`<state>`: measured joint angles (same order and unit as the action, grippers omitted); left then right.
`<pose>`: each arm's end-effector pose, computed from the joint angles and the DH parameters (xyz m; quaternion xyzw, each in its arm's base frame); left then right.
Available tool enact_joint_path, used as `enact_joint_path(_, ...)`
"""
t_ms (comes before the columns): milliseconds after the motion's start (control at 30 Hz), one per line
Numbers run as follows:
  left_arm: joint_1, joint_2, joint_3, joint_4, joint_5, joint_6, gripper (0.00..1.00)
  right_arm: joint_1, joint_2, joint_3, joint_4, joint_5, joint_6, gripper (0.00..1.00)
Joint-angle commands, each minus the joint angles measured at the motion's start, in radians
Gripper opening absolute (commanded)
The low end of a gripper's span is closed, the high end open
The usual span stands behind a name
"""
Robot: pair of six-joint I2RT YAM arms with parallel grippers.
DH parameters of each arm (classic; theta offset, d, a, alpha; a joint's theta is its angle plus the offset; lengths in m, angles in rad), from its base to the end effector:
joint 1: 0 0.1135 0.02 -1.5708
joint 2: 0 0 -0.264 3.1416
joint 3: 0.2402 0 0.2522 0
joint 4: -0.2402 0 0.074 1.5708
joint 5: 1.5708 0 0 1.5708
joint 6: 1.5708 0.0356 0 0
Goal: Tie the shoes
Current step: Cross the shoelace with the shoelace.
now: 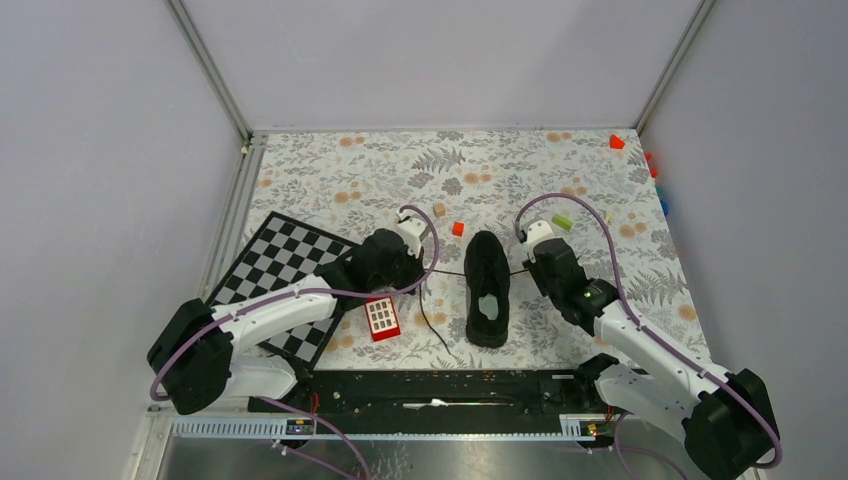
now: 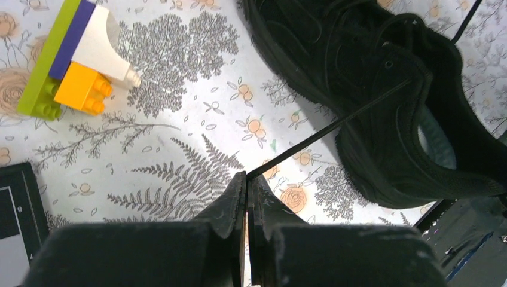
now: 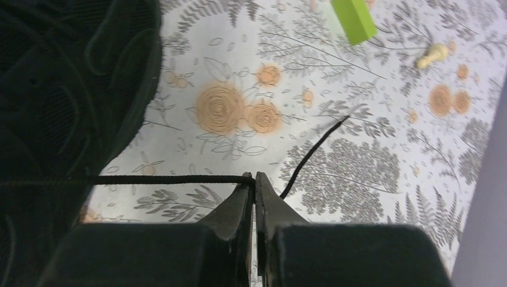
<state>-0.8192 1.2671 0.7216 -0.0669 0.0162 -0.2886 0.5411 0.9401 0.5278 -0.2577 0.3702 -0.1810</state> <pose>0.1848 -0.1986 0.2266 0.2363 0.8553 -0.2486 0.3883 0.1753 0.0903 0.2170 -0.2376 0.8561 -0.0864 0.4506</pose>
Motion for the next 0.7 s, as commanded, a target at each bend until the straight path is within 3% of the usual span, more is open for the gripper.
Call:
enact_joint_path(0, 0.006, -0.026, -0.024, -0.006, -0.046, -0.015, 0.00, -0.004, -0.006, 0.015, 0.009, 0.150, 0.049, 0.00)
enact_joint_path(267, 0.006, -0.007, -0.031, -0.004, -0.065, -0.015, 0.00, -0.004, -0.067, 0.011, -0.090, 0.248, 0.084, 0.00)
enact_joint_path(667, 0.005, -0.008, -0.017, -0.023, -0.057, -0.019, 0.00, -0.005, -0.084, 0.007, -0.096, 0.317, 0.078, 0.00)
